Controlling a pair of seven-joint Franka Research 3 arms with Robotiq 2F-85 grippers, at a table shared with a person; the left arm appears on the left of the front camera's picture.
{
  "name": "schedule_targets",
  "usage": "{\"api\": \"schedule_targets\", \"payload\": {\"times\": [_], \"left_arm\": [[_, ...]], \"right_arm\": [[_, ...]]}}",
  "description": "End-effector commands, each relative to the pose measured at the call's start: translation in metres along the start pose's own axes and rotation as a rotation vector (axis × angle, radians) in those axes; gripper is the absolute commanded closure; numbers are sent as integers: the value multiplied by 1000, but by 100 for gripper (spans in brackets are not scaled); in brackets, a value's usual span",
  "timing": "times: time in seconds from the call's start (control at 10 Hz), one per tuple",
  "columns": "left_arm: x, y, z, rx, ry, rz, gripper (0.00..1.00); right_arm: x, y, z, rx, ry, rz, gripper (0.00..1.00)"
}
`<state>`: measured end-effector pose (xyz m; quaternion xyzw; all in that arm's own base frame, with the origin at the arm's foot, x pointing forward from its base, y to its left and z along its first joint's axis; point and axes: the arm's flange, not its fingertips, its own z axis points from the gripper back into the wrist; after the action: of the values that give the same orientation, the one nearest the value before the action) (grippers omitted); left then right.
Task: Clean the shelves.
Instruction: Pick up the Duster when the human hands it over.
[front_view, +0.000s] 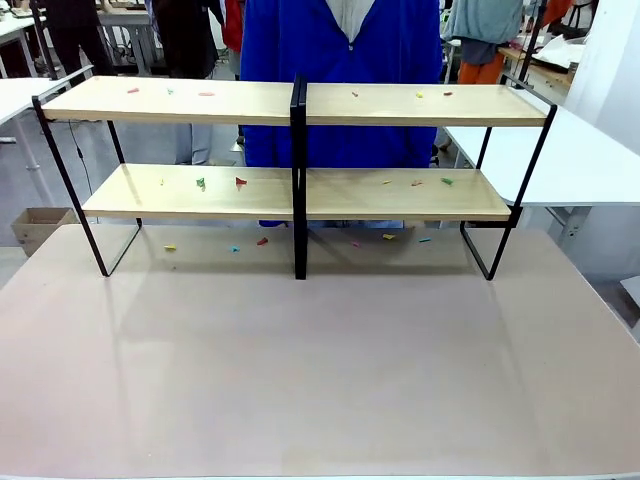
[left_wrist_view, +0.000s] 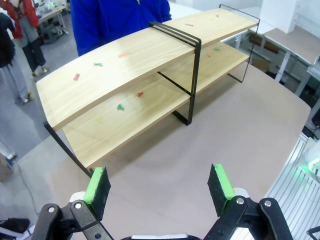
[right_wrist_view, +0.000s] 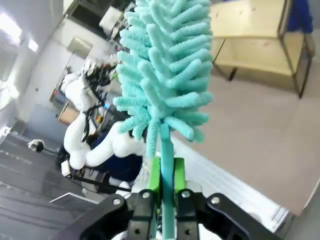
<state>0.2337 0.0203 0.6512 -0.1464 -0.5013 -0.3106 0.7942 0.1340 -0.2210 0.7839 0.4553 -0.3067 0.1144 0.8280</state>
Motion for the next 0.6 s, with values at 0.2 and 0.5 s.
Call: {"api": "schedule_targets", "payload": {"times": [0.2, 0.5], "left_arm": [[0, 0, -1, -6, 0, 2, 0], [0, 0, -1, -6, 0, 2, 0]], "right_arm": [[-7, -17, 5, 4, -37, 42, 100], [-7, -17, 5, 4, -37, 42, 100]]}}
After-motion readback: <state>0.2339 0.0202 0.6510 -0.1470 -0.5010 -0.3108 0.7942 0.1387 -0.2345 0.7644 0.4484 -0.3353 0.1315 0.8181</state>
